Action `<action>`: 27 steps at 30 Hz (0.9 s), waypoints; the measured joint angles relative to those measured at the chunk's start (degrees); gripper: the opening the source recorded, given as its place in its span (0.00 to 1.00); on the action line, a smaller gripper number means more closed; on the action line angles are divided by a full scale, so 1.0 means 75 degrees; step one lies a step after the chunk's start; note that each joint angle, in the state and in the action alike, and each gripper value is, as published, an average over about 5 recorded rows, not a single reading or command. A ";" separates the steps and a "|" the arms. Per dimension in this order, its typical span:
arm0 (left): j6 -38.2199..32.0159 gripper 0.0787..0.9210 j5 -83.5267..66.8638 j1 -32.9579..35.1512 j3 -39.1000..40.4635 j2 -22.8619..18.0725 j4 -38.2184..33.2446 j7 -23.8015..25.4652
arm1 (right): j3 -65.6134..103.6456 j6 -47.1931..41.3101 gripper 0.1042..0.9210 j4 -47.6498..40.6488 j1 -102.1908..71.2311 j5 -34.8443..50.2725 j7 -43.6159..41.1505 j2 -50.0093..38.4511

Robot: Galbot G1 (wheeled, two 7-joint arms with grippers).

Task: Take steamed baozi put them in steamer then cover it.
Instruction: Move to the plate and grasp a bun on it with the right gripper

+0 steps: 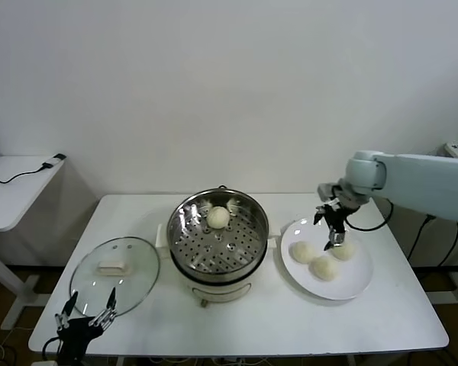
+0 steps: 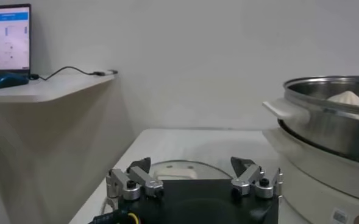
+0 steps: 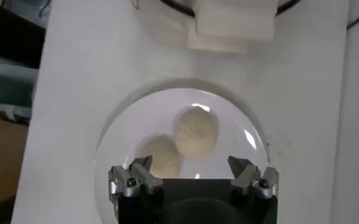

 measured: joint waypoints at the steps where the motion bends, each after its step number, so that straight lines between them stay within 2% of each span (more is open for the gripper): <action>1: 0.0000 0.88 0.0000 0.0002 -0.0009 -0.0003 -0.0002 0.0000 | 0.0129 -0.0074 0.88 -0.0085 -0.0172 -0.0050 0.0049 0.0031; 15: -0.0051 0.88 -0.0020 0.0014 -0.0052 -0.0035 0.0115 -0.0019 | 0.1395 -0.0681 0.88 -0.1140 -0.1915 -0.0480 0.0562 0.0567; 27: -0.0053 0.88 0.0046 -0.0015 -0.0050 -0.0024 0.0126 -0.0037 | 0.1792 -0.0798 0.75 -0.1459 -0.2294 -0.0481 0.0656 0.0737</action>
